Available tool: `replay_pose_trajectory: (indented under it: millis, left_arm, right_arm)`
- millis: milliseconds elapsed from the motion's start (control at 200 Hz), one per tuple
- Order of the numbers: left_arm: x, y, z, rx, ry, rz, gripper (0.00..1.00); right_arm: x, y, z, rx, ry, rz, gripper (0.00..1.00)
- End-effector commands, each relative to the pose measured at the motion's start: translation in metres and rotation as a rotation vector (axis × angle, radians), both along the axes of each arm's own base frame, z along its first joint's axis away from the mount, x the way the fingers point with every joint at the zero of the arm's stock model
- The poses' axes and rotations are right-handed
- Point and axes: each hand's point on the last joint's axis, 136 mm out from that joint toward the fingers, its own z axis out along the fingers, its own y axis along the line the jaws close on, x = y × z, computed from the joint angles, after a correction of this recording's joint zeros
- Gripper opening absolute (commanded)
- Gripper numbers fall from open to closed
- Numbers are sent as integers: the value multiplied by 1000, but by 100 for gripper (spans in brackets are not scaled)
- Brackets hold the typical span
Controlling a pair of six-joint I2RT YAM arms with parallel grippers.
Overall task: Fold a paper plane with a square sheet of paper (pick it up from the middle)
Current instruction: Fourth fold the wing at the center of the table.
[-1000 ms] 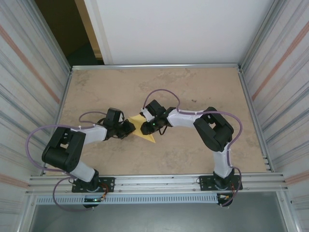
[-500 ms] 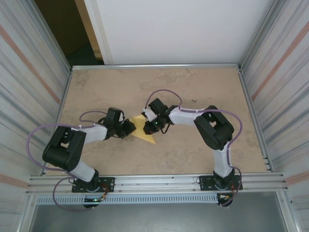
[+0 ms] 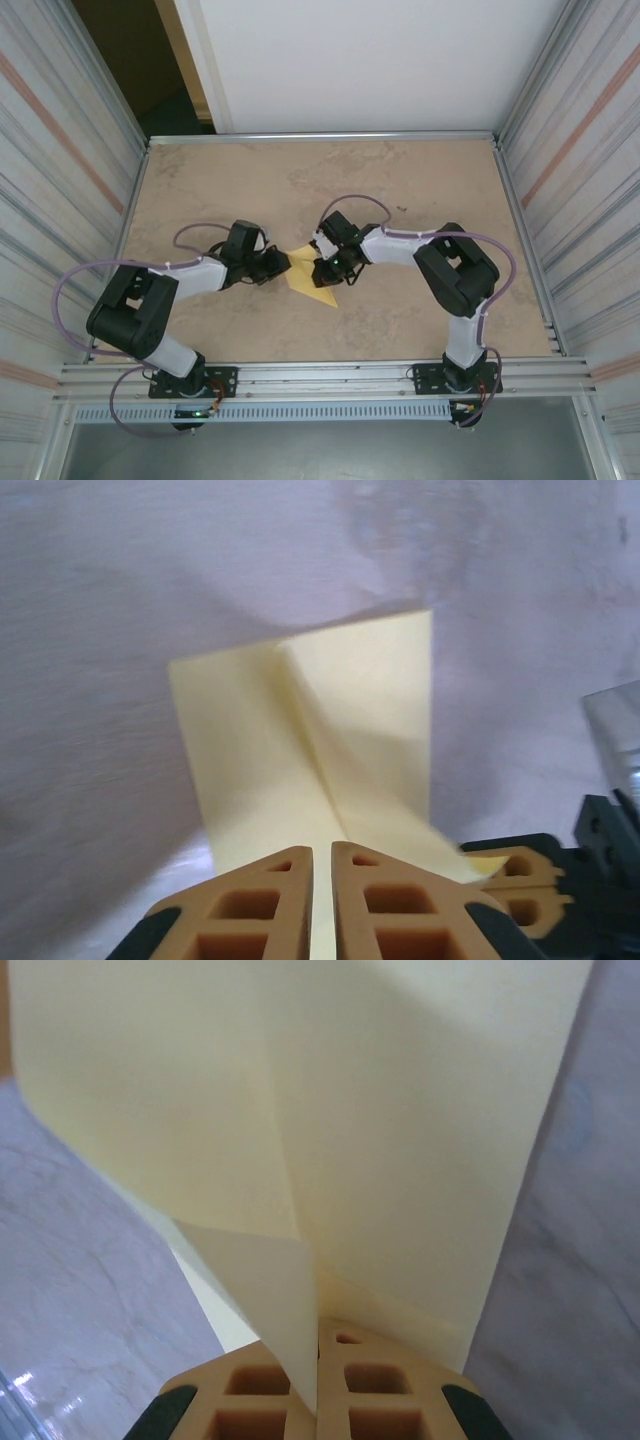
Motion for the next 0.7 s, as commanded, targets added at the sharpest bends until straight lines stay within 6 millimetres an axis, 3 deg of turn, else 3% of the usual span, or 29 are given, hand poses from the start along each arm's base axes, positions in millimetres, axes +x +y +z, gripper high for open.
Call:
replay_pose_trajectory:
  millis: [0, 95, 276, 476, 692]
  left_arm:
    - [10, -21, 17, -32, -66, -73, 15]
    - [12, -32, 20, -49, -84, -97, 15]
    - [12, -36, 21, -65, -101, -82, 15]
    - [4, -40, 23, -88, -119, -113, 15]
    - [-6, -57, 26, -118, -153, -193, 15]
  right_arm:
    - [0, -26, 3, -70, -22, -106, 0]
    - [-3, -33, 5, -63, -23, -150, 0]
    - [-12, -25, -2, 1, 79, -142, 1]
    - [-13, -20, -3, 78, 149, -133, 1]
    - [-11, -23, -8, 116, 198, -137, 3]
